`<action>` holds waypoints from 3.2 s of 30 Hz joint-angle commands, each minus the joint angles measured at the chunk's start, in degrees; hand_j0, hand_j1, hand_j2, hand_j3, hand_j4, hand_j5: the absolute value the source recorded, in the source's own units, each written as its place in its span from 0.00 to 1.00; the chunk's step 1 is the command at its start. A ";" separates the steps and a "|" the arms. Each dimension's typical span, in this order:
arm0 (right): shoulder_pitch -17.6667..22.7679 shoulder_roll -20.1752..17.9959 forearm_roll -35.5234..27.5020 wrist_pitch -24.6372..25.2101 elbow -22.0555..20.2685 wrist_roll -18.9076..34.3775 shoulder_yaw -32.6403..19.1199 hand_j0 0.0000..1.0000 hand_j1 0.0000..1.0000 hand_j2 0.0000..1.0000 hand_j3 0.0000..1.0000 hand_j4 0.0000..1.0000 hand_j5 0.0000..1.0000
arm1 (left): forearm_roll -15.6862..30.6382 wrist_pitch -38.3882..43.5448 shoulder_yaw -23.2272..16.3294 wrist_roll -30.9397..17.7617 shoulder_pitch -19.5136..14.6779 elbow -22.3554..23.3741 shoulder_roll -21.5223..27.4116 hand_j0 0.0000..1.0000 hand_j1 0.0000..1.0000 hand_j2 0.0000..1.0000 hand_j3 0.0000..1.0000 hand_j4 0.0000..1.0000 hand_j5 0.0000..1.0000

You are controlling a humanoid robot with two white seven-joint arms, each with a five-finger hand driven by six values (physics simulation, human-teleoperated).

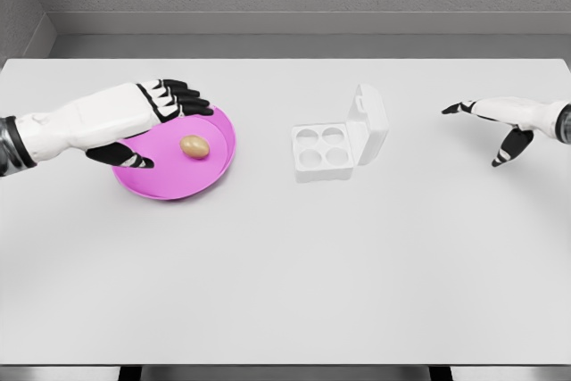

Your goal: Pack egg into the box and close the box lid

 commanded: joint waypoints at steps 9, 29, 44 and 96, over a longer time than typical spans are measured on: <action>-0.97 -0.10 -0.13 -1.52 0.22 -0.02 0.43 1.00 1.00 1.00 1.00 1.00 1.00 | 2.95 0.07 -13.06 -8.42 -9.49 4.43 -1.06 1.00 1.00 1.00 1.00 1.00 1.00; -2.29 -0.98 -0.13 -15.85 -0.49 -0.02 2.01 1.00 1.00 1.00 1.00 1.00 1.00 | -1.10 0.07 -12.97 -10.11 -15.03 26.40 -12.14 1.00 1.00 1.00 1.00 1.00 1.00; -2.20 -0.54 -0.22 -15.85 0.22 -0.02 2.01 1.00 1.00 1.00 1.00 1.00 1.00 | -2.50 0.07 -13.06 -10.11 -15.38 28.77 -13.72 0.82 0.82 0.82 0.82 0.82 0.82; -3.16 0.51 -0.31 -15.76 0.92 -0.02 1.84 1.00 1.00 1.00 1.00 1.00 1.00 | -4.43 0.07 -12.97 -10.11 -16.35 36.77 -18.11 0.80 0.80 0.80 0.80 0.80 0.80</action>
